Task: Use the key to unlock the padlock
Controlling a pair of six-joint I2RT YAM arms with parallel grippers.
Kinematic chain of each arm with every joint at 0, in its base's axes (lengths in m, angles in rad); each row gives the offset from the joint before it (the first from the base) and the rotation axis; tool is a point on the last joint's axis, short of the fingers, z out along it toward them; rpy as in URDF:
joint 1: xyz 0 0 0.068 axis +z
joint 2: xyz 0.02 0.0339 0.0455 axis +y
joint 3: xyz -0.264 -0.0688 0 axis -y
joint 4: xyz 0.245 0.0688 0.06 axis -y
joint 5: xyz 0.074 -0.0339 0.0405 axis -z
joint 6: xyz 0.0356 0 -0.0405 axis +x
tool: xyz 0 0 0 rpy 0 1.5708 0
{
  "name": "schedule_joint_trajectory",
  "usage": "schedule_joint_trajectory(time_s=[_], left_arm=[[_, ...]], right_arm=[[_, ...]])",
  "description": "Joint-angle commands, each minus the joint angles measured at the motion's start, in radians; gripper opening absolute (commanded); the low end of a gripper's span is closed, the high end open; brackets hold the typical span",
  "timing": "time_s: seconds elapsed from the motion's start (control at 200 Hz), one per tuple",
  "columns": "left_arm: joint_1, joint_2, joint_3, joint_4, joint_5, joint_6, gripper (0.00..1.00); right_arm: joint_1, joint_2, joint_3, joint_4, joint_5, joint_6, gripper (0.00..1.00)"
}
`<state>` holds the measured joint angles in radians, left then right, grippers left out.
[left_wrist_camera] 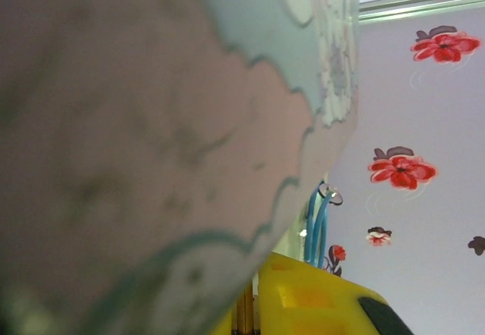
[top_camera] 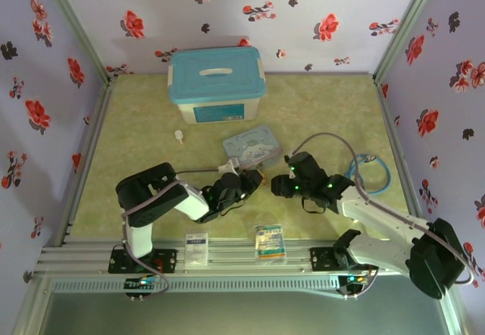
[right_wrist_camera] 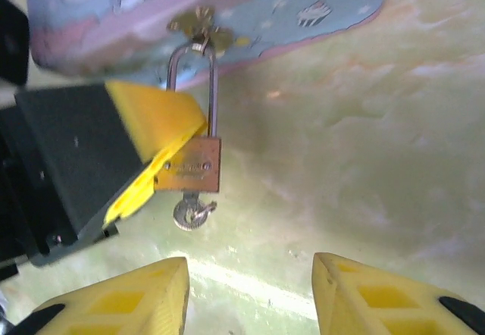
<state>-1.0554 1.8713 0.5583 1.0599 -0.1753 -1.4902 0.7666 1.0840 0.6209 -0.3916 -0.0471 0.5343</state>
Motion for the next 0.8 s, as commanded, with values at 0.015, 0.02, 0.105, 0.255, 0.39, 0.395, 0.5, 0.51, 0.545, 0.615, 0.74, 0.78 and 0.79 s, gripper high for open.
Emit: schedule_joint_trajectory(time_s=[0.015,0.02,0.105,0.255,0.39,0.395,0.5,0.51,0.545,0.615,0.74,0.78,0.79], left_arm=[[0.003,-0.043,-0.018,0.003,-0.004,0.010,0.00],[0.003,-0.043,-0.018,0.003,-0.004,0.009,0.00],[0.003,-0.046,-0.021,0.008,-0.003,0.001,0.00],[0.002,-0.053,-0.017,0.017,-0.001,-0.002,0.00],[0.002,-0.076,-0.017,0.006,0.001,0.003,0.00],[0.002,-0.078,-0.017,0.006,0.001,0.004,0.00],[0.001,-0.085,-0.018,0.004,0.001,0.005,0.00],[0.001,-0.084,-0.018,0.005,0.000,0.005,0.00],[0.001,-0.084,-0.019,0.006,0.001,0.004,0.00],[0.000,-0.083,-0.021,0.014,0.000,0.002,0.00],[0.000,-0.075,-0.026,0.025,-0.003,-0.004,0.00],[0.000,-0.071,-0.025,0.031,-0.001,-0.005,0.00],[0.001,-0.070,-0.025,0.032,0.000,-0.006,0.00]], right_arm=[[0.091,0.054,0.073,-0.064,0.114,-0.122,0.44],[0.093,0.058,0.074,-0.062,0.117,-0.123,0.44],[0.122,0.102,0.086,-0.034,0.115,-0.149,0.40],[0.144,0.153,0.080,0.052,0.086,-0.160,0.33],[0.143,0.172,0.063,0.118,0.095,-0.168,0.33],[0.144,0.173,0.062,0.122,0.094,-0.168,0.33],[0.143,0.211,0.067,0.149,0.093,-0.176,0.34],[0.144,0.216,0.069,0.149,0.094,-0.177,0.34],[0.145,0.231,0.073,0.149,0.097,-0.178,0.33],[0.146,0.253,0.073,0.152,0.099,-0.180,0.31],[0.157,0.266,0.058,0.158,0.128,-0.172,0.25],[0.158,0.265,0.047,0.169,0.138,-0.168,0.25],[0.157,0.265,0.044,0.174,0.140,-0.167,0.25]])
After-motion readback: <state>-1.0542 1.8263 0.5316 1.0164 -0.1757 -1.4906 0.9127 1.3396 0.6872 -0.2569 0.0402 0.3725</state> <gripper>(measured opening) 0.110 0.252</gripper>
